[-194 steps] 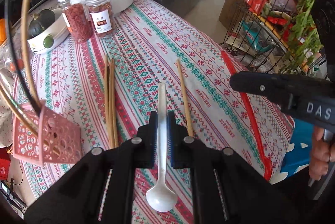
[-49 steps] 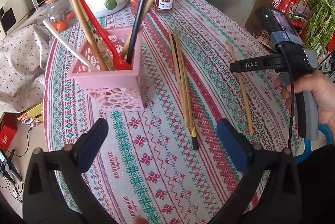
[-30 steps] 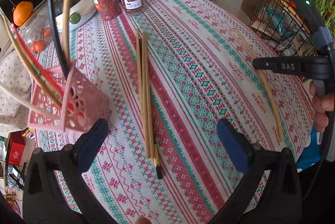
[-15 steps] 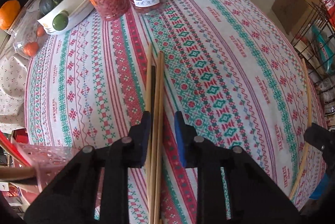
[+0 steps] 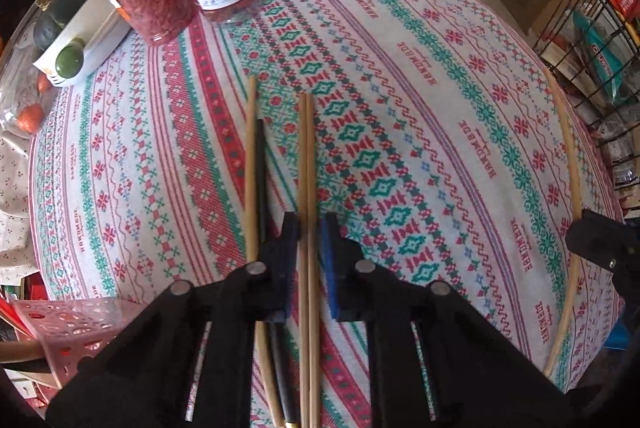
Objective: Organize utensils
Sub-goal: 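Grasp a pair of wooden chopsticks with the left tool while the right tool holds its chopstick, then lift the held chopsticks toward the basket with both tools, then open both tools over the pink basket to drop the chopsticks in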
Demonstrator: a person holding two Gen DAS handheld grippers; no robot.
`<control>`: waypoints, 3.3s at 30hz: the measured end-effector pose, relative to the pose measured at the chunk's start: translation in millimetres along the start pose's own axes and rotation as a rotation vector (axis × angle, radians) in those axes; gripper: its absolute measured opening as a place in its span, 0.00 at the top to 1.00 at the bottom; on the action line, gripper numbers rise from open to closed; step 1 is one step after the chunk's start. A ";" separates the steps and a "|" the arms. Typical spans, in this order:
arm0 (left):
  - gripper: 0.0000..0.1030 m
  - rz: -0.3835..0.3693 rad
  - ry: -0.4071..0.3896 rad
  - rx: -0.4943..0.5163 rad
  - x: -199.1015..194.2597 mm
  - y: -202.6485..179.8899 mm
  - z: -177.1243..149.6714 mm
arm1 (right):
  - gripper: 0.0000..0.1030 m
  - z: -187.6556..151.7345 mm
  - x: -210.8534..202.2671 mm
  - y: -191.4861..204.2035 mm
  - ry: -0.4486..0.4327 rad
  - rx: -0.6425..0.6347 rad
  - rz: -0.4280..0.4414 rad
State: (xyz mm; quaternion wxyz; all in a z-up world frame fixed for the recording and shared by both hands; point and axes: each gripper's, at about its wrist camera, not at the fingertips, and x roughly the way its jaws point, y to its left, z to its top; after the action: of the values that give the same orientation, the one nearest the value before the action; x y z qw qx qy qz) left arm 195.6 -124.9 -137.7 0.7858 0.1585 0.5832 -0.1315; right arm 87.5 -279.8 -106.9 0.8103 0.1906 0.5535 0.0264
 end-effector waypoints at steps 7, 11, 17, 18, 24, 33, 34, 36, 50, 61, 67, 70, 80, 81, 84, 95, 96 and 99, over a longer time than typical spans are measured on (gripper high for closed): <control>0.87 0.011 0.030 0.064 -2.0 -20.8 2.6 | 0.93 -0.2 3.9 -1.2 0.010 0.002 -0.013; 0.87 0.037 0.078 0.083 0.8 -30.0 12.3 | 0.93 -0.1 3.6 -1.0 0.004 0.003 -0.019; 0.90 0.031 0.025 0.094 -7.8 -44.7 10.8 | 0.93 -2.1 -8.9 2.4 -0.043 0.005 -0.006; 0.90 0.021 0.006 0.094 -13.7 -46.0 7.0 | 0.93 -2.7 -11.9 3.5 -0.053 0.004 -0.003; 0.90 -0.050 -0.142 0.104 -68.4 -49.9 -28.9 | 0.93 -10.5 -31.5 16.1 -0.114 -0.007 0.020; 0.90 -0.130 -0.320 0.071 -125.7 -3.6 -97.2 | 0.93 -38.5 -72.0 57.5 -0.225 -0.103 0.061; 0.90 -0.138 -0.336 0.066 -129.8 1.4 -102.8 | 0.93 -41.1 -75.3 61.0 -0.236 -0.110 0.064; 0.90 -0.151 -0.369 0.058 -139.8 7.3 -116.0 | 0.93 -45.7 -82.4 67.7 -0.262 -0.123 0.076; 0.90 -0.223 -0.575 -0.024 -191.8 51.2 -164.8 | 0.93 -62.5 -118.5 109.2 -0.431 -0.236 0.137; 0.90 -0.249 -0.751 -0.094 -247.1 82.6 -183.5 | 0.93 -68.3 -149.4 145.1 -0.541 -0.317 0.236; 0.90 -0.211 -0.843 -0.168 -265.0 110.7 -184.6 | 0.93 -68.6 -157.7 161.3 -0.571 -0.334 0.282; 0.90 -0.187 -0.872 -0.215 -265.5 125.7 -180.2 | 0.93 -67.4 -157.2 168.5 -0.574 -0.337 0.298; 0.90 -0.079 -0.945 -0.282 -241.4 143.0 -152.7 | 0.93 -64.3 -147.7 190.0 -0.559 -0.349 0.317; 0.90 -0.067 -0.945 -0.279 -237.3 142.9 -149.9 | 0.93 -63.9 -146.9 191.2 -0.557 -0.350 0.318; 0.90 -0.048 -0.922 -0.278 -223.7 143.3 -142.1 | 0.93 -62.6 -143.6 193.5 -0.549 -0.348 0.317; 0.90 -0.067 -0.729 -0.306 -170.0 149.1 -126.2 | 0.93 -55.2 -137.9 197.5 -0.551 -0.324 0.332; 0.85 -0.080 -0.717 -0.312 -169.4 149.3 -126.9 | 0.93 -54.6 -136.8 198.7 -0.550 -0.323 0.334; 0.60 -0.105 -0.707 -0.314 -176.0 148.0 -131.3 | 0.93 -53.2 -134.2 203.6 -0.547 -0.325 0.336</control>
State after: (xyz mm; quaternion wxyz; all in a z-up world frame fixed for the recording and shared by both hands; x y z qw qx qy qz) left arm 88.4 67.2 9.8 0.9452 -0.0488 0.2969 -0.1271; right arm 21.7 -110.4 64.3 0.9326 0.1478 0.2654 0.1950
